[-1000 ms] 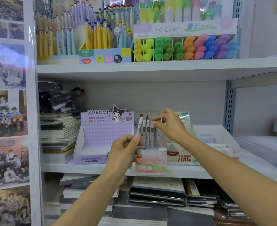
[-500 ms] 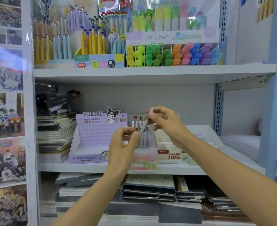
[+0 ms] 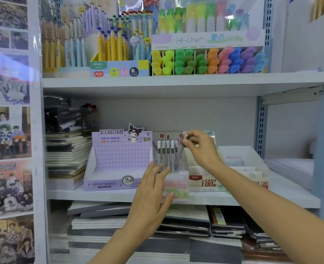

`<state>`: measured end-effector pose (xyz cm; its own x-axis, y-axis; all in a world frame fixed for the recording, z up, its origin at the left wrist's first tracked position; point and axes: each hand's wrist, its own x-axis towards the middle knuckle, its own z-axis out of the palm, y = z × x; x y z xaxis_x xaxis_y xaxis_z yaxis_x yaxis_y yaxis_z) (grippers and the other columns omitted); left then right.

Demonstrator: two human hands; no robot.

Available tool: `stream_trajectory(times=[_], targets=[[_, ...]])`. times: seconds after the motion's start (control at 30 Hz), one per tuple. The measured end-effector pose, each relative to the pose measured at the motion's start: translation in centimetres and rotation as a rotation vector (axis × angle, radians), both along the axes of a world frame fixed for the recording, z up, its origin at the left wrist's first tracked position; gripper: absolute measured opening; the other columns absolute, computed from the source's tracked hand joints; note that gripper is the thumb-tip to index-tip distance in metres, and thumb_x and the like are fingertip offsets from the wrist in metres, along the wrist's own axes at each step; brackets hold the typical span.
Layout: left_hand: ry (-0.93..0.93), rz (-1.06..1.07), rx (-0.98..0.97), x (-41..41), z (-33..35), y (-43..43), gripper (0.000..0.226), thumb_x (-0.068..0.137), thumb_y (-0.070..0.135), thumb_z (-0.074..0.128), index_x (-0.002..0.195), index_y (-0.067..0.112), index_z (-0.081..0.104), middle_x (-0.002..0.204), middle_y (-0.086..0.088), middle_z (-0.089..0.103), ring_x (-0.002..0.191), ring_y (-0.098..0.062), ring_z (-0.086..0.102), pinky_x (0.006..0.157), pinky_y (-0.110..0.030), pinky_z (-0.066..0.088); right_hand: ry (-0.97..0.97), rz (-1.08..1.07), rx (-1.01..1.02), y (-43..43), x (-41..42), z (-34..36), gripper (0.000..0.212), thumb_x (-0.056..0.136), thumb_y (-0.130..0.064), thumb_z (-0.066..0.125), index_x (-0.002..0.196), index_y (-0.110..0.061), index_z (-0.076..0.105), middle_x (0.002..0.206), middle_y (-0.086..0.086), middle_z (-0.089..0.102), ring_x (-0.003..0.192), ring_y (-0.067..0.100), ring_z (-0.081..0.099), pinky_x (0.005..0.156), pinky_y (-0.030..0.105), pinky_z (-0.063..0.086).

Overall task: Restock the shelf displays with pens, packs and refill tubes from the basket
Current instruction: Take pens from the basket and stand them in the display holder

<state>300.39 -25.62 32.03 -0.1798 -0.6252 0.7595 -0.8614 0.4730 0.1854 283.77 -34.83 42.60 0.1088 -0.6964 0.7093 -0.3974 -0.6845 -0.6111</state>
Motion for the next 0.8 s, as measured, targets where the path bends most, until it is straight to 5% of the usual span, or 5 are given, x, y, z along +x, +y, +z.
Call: stream_trajectory(times=[0.23, 0.43, 0.57, 0.8], targets=[[0.026, -0.001, 0.021, 0.0, -0.3, -0.3, 0.063, 0.094, 0.058, 0.015, 0.149, 0.030, 0.022, 0.157, 0.013, 0.013, 0.145, 0.002, -0.014, 0.115, -0.016, 0.000, 0.239, -0.045, -0.048, -1.3, 0.4, 0.7, 0.015, 0.093, -0.022, 0.062, 0.105, -0.015, 0.063, 0.091, -0.004, 0.073, 0.089, 0.012, 0.068, 0.084, 0.037, 0.053], [0.010, 0.022, 0.008, 0.1, -0.5, -0.7, 0.060, 0.096, 0.054, 0.017, 0.149, 0.027, 0.025, 0.155, 0.010, 0.019, 0.146, -0.002, -0.009, 0.120, -0.026, 0.011, 0.267, -0.069, -0.097, -2.2, 0.7, 0.9, 0.013, 0.094, -0.022, 0.061, 0.102, -0.025, 0.052, 0.080, -0.005, 0.073, 0.078, 0.019, 0.066, 0.074, 0.039, 0.053], [-0.013, 0.036, -0.005, 0.3, -0.6, -0.9, 0.057, 0.098, 0.051, 0.019, 0.149, 0.026, 0.028, 0.154, 0.008, 0.023, 0.147, -0.005, -0.007, 0.120, -0.030, 0.017, 0.268, -0.052, -0.087, -2.9, 0.0, 1.1, 0.010, 0.094, -0.018, 0.060, 0.095, -0.020, 0.051, 0.078, -0.005, 0.068, 0.071, 0.011, 0.061, 0.062, 0.028, 0.045], [-0.022, 0.063, -0.003, 0.2, -0.6, -1.0, 0.058, 0.098, 0.051, 0.018, 0.150, 0.026, 0.027, 0.154, 0.006, 0.023, 0.147, -0.006, -0.006, 0.120, -0.031, 0.018, 0.293, -0.010, -0.082, -2.9, -0.3, 1.2, 0.009, 0.096, -0.015, 0.057, 0.097, -0.016, 0.049, 0.085, 0.003, 0.066, 0.076, 0.017, 0.060, 0.066, 0.025, 0.043]])
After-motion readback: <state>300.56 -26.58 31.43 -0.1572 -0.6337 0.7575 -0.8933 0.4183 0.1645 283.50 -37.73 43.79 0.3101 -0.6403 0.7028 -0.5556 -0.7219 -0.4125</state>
